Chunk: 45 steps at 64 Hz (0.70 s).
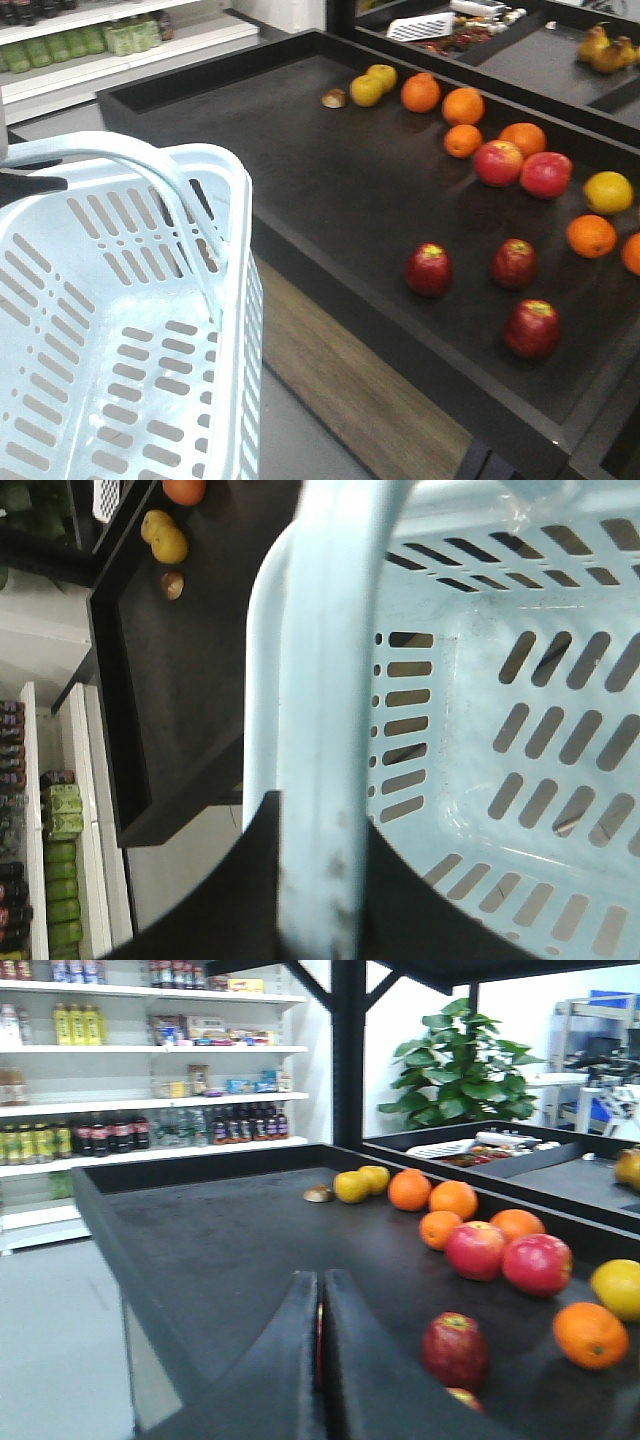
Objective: Pick three apples into basket with both arms
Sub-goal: 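Turn the base away from the table while holding the basket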
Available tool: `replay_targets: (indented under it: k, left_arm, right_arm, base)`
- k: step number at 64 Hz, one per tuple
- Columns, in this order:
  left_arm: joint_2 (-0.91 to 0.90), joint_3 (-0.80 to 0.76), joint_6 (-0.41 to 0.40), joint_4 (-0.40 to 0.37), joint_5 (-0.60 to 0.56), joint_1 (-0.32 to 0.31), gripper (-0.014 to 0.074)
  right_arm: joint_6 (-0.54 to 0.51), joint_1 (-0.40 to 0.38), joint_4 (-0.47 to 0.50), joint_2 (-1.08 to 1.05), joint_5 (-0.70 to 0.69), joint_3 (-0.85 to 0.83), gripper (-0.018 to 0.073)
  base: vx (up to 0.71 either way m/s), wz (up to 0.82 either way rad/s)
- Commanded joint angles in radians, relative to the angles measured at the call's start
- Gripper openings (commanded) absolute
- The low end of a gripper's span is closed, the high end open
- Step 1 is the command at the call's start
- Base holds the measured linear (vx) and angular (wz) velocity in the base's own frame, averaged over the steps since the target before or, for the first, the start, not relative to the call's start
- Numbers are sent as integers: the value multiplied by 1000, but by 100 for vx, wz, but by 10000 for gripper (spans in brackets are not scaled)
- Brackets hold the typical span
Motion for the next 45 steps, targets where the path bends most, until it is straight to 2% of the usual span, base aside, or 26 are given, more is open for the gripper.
replay_targets:
  k: [1,45]
  left_arm:
    - [-15,-30,-16,12,-75,-3,-6]
    - [-15,-30,-16,12,-75,-3,-6]
  right_arm:
    - [0,0,-8,-13,-73,14,-8]
    - [0,0,-8,-13,-73,14,-8]
  base:
    - [-6,39]
    - [-3,32]
